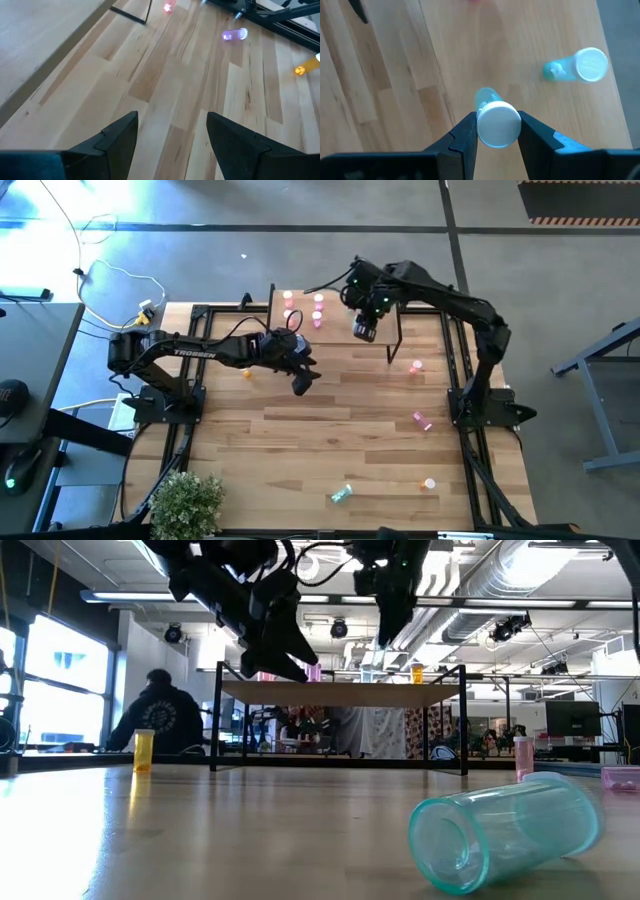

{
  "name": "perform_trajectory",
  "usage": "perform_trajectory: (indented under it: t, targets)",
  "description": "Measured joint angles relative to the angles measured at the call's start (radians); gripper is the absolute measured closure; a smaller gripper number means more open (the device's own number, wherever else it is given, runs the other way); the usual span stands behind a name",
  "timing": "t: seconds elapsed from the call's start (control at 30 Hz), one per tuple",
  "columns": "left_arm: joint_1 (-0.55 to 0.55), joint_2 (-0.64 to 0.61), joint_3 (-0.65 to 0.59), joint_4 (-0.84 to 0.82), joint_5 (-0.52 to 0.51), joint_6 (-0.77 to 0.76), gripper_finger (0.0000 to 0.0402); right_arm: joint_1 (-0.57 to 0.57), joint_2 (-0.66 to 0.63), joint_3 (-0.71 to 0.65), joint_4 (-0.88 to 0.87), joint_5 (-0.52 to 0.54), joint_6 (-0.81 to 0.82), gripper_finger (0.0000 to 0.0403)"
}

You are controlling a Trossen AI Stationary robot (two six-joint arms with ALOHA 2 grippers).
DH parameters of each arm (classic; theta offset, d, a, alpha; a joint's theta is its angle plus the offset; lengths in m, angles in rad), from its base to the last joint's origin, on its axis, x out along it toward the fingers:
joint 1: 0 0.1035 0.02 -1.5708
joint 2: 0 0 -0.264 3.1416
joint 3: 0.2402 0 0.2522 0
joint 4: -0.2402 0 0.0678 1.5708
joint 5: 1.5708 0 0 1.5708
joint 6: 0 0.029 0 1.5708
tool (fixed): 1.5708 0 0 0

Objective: Pick and place medicine bottles onto shelf by color
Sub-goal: Put the top blue pill bottle on the shelf aligned with the blue pill bottle on the shelf

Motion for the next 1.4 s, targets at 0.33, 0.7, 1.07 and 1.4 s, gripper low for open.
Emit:
perform_trajectory:
  t: [0.33, 0.7, 1.07, 1.4]
  targets:
    - [0.0, 0.0, 0.0, 0.0, 0.0, 0.0, 0.0174, 0.013, 0.048, 0.0, 0.059, 0.059, -0.017, 0.0291]
    - [0.0, 0.0, 0.0, 0.0, 0.0, 0.0, 0.0174, 0.005, 0.057, -0.001, 0.049, 0.059, -0.024, 0.0291]
    - [0.0, 0.0, 0.0, 0.0, 0.001, 0.001, 0.0174, 0.005, 0.065, -0.001, 0.04, 0.053, -0.047, 0.0291]
    - [0.0, 0.0, 0.0, 0.001, 0.001, 0.001, 0.0174, 0.005, 0.075, -0.001, 0.043, 0.053, -0.052, 0.0291]
